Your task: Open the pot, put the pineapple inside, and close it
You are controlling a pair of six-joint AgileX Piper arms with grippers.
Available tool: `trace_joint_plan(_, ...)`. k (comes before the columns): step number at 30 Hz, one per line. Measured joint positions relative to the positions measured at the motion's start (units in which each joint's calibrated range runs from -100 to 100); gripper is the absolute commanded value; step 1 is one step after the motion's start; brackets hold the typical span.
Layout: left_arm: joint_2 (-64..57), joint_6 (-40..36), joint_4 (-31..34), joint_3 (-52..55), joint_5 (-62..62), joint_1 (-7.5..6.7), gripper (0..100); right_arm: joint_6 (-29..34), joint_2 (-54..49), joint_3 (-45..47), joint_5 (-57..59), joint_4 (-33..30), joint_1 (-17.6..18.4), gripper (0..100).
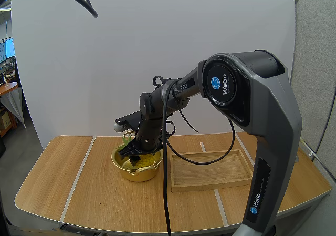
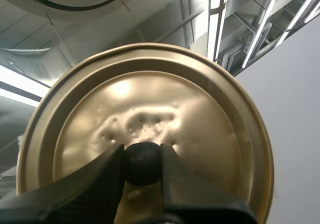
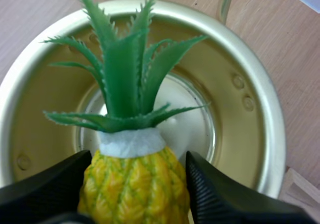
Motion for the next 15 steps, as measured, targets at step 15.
trace_joint_plan(15,0.0,0.0,0.0,0.0,0.0,0.00,0,1.5,-10.0,0.0,6.1,-1.5,0.0,100)
